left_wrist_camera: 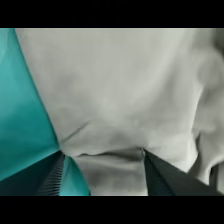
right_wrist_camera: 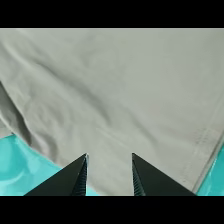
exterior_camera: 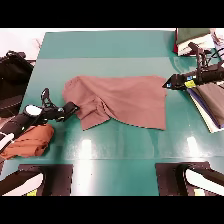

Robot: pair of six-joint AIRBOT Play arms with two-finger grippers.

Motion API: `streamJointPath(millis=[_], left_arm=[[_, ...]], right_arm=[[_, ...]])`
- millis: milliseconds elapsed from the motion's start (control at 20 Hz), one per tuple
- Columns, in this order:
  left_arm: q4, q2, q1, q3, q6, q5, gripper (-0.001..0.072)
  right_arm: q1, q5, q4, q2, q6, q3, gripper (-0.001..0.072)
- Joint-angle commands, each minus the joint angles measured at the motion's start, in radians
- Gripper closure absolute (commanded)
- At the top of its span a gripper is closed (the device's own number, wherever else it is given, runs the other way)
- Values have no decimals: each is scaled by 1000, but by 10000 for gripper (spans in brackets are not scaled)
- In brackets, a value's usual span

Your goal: Fold the shirts.

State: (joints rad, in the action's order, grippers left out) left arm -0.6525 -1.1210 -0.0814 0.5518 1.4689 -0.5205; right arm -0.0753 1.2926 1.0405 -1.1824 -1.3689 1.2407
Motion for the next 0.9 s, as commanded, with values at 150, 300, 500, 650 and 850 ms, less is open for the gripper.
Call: streamJointPath(millis=[150, 300, 500, 650, 850], left_arm=[[48, -12, -21, -6, 8, 96, 172], [63, -21, -21, -5, 8, 106, 361], [76, -14, -19, 46, -6, 81, 684], [-47, 23, -19, 180, -37, -10, 685], [-237, 44, -19, 384, -37, -180, 684]], right_arm=[[-15, 16, 0, 1, 1, 0, 386], [-15, 17, 0, 1, 1, 0, 386], [-56, 62, 8, 1, 22, -7, 386], [-177, 113, 10, 32, 29, -130, 386], [-397, 97, 7, 81, 56, -409, 211]])
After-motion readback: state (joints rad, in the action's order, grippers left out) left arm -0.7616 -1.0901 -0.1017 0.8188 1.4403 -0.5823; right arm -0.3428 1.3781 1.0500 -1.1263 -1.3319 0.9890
